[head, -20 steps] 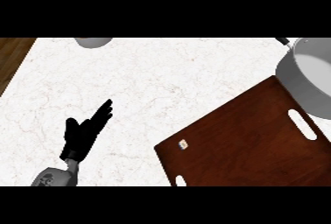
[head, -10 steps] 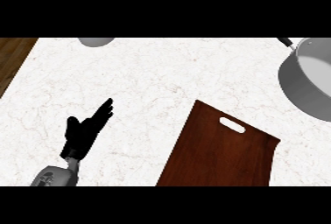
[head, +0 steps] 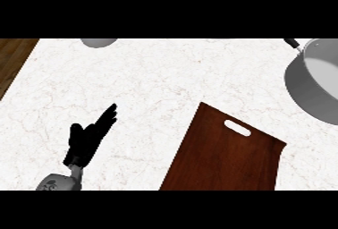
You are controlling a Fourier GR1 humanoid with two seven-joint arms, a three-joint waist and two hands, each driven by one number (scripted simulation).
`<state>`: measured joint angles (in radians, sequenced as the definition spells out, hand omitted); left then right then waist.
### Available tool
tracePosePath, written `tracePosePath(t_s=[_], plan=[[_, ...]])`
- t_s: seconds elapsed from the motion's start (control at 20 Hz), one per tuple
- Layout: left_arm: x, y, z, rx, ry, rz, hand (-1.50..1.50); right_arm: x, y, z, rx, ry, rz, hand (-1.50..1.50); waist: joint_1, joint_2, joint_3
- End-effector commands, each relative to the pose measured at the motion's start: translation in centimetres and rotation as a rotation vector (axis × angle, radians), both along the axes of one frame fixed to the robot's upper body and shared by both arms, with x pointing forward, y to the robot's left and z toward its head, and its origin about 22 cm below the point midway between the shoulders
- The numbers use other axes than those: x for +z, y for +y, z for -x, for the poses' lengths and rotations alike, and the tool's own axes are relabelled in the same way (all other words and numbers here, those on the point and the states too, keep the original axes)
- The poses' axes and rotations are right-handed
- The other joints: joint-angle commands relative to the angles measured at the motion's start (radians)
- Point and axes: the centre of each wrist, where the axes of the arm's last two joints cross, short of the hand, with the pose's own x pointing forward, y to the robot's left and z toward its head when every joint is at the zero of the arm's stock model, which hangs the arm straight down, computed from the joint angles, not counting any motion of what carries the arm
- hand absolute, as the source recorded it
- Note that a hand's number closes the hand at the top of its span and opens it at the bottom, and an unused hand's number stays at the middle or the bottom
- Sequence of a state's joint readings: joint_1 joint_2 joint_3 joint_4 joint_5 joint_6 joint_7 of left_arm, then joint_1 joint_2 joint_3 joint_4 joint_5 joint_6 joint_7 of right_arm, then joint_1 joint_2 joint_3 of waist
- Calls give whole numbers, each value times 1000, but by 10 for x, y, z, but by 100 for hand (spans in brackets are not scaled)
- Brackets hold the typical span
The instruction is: Pick the lemon from the tray and place it in the pot
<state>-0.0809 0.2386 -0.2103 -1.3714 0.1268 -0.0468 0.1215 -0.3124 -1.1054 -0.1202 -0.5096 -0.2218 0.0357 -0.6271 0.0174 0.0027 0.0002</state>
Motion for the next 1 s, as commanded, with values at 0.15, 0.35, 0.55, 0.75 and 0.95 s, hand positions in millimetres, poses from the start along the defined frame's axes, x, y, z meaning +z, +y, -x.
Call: tracePosePath(t_s=[0.15,0.35,0.55,0.75,0.95], plan=[[8,9,-20,-16,9,1,0,35,34,-64,18,117,111,150,9,4,0],[5,-10,5,-26,-21,17,0,25,52,-87,12,224,156,150,27,4,1],[0,-17,-19,-11,-19,14,0,11,82,-117,43,278,219,150,13,7,0],[4,-9,-20,-38,-17,8,0,6,101,-135,-57,370,460,150,42,15,0],[8,-6,-21,-31,-39,19,0,4,107,-146,-100,519,538,150,50,17,1]])
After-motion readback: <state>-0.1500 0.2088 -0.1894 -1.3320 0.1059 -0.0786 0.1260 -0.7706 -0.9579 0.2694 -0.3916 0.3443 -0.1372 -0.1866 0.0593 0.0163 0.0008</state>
